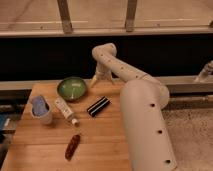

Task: Place the white sponge in the ceramic bowl

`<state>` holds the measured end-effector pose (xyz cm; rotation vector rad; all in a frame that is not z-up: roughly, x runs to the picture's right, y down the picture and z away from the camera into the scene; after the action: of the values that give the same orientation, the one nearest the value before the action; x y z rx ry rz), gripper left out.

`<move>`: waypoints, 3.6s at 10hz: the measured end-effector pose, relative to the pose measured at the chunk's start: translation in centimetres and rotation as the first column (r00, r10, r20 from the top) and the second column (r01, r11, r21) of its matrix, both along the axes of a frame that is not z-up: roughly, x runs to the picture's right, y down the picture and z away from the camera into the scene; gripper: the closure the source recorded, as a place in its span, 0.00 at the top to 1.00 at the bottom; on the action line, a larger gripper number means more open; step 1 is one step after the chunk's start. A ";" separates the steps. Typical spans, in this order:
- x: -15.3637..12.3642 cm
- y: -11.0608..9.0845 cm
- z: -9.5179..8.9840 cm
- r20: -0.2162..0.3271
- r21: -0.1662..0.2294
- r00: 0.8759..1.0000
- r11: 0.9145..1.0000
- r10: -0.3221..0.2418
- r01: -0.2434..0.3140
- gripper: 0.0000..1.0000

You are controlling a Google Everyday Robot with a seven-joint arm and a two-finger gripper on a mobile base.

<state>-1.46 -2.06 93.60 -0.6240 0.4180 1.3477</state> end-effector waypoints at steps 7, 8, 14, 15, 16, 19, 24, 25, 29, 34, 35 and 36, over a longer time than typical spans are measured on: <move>0.0 0.0 0.0 0.000 0.000 1.000 1.000 0.000 0.000 0.80; 0.0 0.0 0.0 0.000 0.000 1.000 1.000 0.000 0.000 0.80; 0.0 0.0 0.0 0.000 0.000 1.000 1.000 0.000 0.000 0.80; 0.0 0.0 0.0 0.000 0.000 1.000 1.000 0.000 0.000 0.80; 0.0 0.0 0.0 0.000 0.000 1.000 1.000 0.000 0.000 0.80; 0.0 0.0 0.0 0.000 0.000 1.000 1.000 0.000 0.000 0.80; -0.4 -1.7 -1.2 0.040 0.048 0.999 0.999 -0.005 0.003 0.80; -1.1 -2.9 -2.4 0.062 0.069 0.998 0.998 -0.019 0.015 0.80; -7.5 -6.8 -6.7 0.160 0.154 0.977 0.981 -0.141 0.117 0.80; -14.5 -6.9 -9.0 0.202 0.213 0.923 0.935 -0.327 0.284 0.80; -15.9 -6.8 -9.5 0.215 0.225 0.906 0.921 -0.364 0.317 0.80; -16.6 -6.8 -9.8 0.224 0.231 0.895 0.913 -0.385 0.335 0.80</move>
<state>-18.05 -8.85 83.82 -0.5297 0.1736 0.9167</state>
